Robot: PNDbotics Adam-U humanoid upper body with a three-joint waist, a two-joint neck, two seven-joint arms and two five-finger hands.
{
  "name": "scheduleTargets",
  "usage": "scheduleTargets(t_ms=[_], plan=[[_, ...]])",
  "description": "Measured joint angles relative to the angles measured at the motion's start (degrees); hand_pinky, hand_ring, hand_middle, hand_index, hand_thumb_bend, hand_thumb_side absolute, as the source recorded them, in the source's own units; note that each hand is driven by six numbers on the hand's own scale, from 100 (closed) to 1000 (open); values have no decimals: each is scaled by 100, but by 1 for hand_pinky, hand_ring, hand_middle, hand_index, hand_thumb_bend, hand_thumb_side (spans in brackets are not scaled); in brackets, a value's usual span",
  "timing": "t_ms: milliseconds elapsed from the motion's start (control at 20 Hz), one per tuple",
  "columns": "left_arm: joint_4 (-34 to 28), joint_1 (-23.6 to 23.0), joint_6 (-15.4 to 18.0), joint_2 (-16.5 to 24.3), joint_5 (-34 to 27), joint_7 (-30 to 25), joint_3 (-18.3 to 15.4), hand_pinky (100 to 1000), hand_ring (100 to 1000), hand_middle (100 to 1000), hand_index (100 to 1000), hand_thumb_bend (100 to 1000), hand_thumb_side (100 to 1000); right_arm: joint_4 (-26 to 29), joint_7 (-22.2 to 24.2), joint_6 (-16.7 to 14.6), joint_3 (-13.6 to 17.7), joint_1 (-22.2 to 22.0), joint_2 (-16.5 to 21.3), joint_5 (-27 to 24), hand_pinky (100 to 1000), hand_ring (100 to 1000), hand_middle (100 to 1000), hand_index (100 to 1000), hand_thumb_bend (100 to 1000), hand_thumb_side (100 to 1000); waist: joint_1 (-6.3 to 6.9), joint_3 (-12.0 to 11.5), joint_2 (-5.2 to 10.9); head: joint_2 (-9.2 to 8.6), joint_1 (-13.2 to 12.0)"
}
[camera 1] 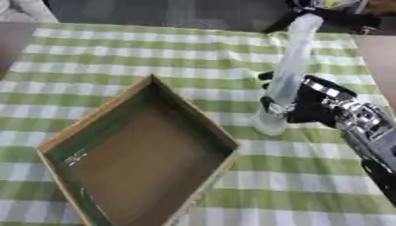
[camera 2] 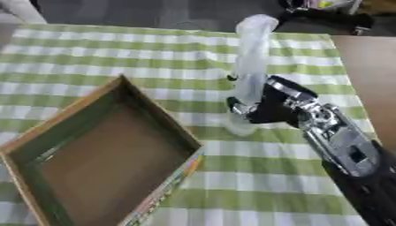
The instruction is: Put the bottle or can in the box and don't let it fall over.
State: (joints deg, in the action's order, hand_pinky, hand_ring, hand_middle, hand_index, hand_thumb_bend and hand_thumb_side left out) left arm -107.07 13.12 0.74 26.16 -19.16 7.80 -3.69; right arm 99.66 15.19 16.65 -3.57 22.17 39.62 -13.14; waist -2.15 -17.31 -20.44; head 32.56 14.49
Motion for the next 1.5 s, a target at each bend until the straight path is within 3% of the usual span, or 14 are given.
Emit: scheduleTargets(t_ms=[350, 700, 1050, 1250, 1500], plan=[[-4, 0, 9, 0, 2, -10, 10, 916, 861, 960, 851, 156, 896, -66, -43, 88, -2, 1, -4, 0, 989, 1000, 1000, 813, 100, 100, 6, 3, 0, -21, 13], [-29, 0, 14, 0, 2, -17, 32, 916, 861, 960, 851, 156, 896, -200, -237, 190, -3, 47, -5, -8, 1000, 1000, 853, 646, 100, 146, 20, 5, 0, -45, 28], [-30, 0, 9, 0, 2, -32, 33, 916, 860, 958, 849, 156, 896, -270, -591, 273, -34, 106, -5, -14, 1000, 995, 642, 380, 100, 100, 25, 3, 0, -46, 30], [-30, 0, 5, 0, 2, -36, 33, 916, 860, 958, 849, 157, 895, -290, -710, 283, -38, 131, -5, 34, 1000, 924, 531, 241, 100, 100, 24, 1, 0, -46, 30], [-30, 0, -1, 0, 2, -44, 34, 917, 861, 958, 849, 158, 896, -317, -819, 306, -54, 155, -5, 79, 1000, 909, 494, 176, 100, 100, 20, -1, 0, -47, 30]])
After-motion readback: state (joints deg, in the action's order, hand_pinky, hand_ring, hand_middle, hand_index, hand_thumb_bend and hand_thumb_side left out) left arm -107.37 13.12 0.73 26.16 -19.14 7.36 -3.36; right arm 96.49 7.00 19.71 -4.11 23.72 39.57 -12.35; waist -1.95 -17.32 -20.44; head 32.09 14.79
